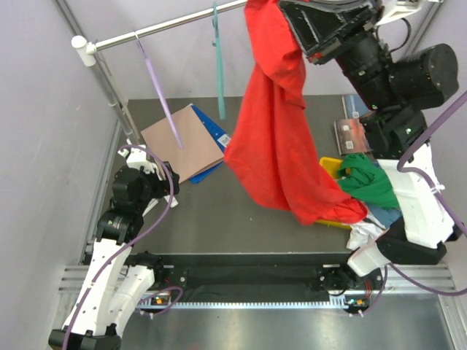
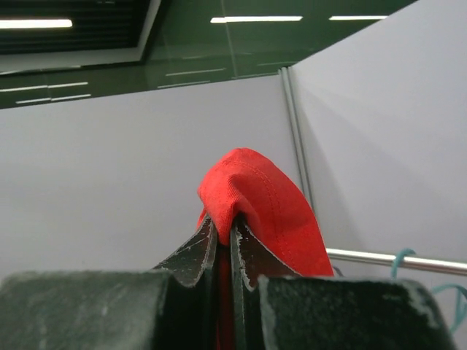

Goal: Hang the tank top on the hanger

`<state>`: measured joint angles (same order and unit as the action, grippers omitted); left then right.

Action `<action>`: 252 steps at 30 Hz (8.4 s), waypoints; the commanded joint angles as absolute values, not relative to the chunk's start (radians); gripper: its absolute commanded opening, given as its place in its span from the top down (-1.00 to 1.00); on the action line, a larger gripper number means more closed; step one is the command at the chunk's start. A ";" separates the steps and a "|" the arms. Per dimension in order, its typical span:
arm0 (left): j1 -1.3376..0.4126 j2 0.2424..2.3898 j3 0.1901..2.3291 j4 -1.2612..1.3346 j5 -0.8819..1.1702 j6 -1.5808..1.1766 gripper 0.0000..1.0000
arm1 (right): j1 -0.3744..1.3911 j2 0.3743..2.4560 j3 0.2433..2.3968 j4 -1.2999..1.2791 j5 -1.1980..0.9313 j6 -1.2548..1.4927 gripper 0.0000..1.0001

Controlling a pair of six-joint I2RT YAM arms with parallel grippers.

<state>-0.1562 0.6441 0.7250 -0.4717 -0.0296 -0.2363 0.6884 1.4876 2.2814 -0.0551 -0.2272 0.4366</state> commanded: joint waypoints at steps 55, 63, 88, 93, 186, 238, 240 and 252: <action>-0.599 0.889 0.523 -0.048 -0.021 -0.663 -0.81 | 0.890 1.002 0.664 -0.325 0.491 0.758 -0.74; -0.784 1.189 0.649 0.121 -0.098 -0.657 -0.83 | 0.853 0.953 0.568 -0.407 0.483 0.888 -0.73; -0.741 1.434 0.851 0.126 -0.161 -0.549 1.00 | 0.723 1.088 0.662 -0.373 0.391 0.735 1.00; -0.582 1.353 0.959 0.041 -0.204 -0.480 1.00 | 0.725 0.974 0.874 -0.509 0.541 0.643 1.00; -0.798 0.802 0.170 0.030 -0.046 -1.046 -0.22 | 0.839 1.456 0.744 0.024 0.054 0.661 -0.08; -0.796 0.279 0.624 -0.704 -0.647 -0.736 1.00 | 0.795 1.813 1.063 0.270 -0.141 0.200 -0.23; -0.796 0.282 0.630 -0.700 -0.646 -0.727 1.00 | 0.795 1.822 1.084 0.249 -0.149 0.170 -0.06; -0.796 0.345 0.660 -0.664 -0.646 -0.637 1.00 | 0.788 1.758 1.085 0.147 -0.020 0.103 1.00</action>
<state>-0.7948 0.3153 0.6220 -0.7193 -0.6434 -0.6964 0.7834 1.8271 1.0756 0.1886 -0.1009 0.1318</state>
